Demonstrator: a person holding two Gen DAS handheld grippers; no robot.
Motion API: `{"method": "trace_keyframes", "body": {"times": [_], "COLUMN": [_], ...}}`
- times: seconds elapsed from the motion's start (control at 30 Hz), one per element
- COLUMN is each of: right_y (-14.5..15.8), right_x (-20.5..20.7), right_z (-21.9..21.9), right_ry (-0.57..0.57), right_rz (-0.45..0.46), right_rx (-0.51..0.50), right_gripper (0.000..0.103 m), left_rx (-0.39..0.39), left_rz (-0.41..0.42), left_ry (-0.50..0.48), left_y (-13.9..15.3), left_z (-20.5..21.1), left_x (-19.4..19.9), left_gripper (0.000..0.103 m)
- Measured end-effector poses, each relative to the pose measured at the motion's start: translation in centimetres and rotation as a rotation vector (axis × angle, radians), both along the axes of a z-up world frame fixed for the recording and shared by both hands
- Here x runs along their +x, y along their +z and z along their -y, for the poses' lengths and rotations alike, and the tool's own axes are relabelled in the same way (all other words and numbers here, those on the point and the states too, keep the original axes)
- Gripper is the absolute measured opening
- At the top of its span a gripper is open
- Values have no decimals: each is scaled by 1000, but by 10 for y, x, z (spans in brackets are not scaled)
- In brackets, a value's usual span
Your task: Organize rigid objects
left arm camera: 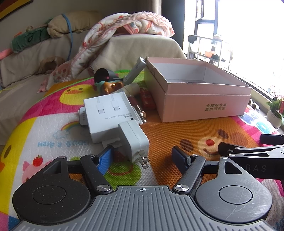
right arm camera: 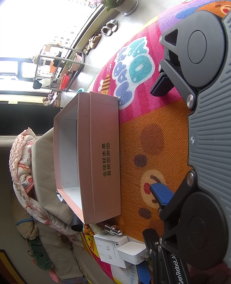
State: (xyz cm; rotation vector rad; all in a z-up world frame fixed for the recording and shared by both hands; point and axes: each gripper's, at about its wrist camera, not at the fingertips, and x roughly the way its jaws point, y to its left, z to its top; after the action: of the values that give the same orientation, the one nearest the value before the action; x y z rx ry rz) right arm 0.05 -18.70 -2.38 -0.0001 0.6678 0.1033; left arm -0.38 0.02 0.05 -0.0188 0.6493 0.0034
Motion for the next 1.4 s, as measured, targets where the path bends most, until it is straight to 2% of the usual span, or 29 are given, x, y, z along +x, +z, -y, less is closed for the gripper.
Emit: {"method": "trace_keyframes", "body": {"times": [0.57, 0.83, 1.0, 1.13, 1.17, 1.23, 1.27, 1.33, 1.4], "right_y": [1, 1, 7, 7, 7, 7, 7, 7, 7], "right_x": [0, 4, 9, 10, 11, 11, 11, 13, 12], "right_z": [-1, 8, 12, 11, 12, 11, 11, 9, 9], "right_ry": [1, 34, 105, 104, 107, 109, 109, 109, 117], "right_rz": [0, -6, -65, -82, -87, -89, -91, -92, -82], "right_rx": [5, 18, -1, -5, -1, -6, -8, -12, -15], "right_gripper": [103, 103, 103, 103, 103, 103, 103, 103, 103], "left_rx": [-2, -72, -88, -107, -106, -102, -99, -89, -84], "left_rz": [1, 6, 44, 26, 18, 1, -5, -11, -4], "left_ry": [0, -22, -22, -15, -13, -17, -19, -28, -39], "left_y": [0, 7, 21, 25, 24, 20, 18, 13, 11], "left_z": [1, -11, -23, -28, -29, -28, -28, -25, -26], "left_x": [-2, -10, -16, -3, 0, 6, 8, 9, 7], "left_gripper": [77, 73, 73, 71, 70, 54, 50, 33, 24]}}
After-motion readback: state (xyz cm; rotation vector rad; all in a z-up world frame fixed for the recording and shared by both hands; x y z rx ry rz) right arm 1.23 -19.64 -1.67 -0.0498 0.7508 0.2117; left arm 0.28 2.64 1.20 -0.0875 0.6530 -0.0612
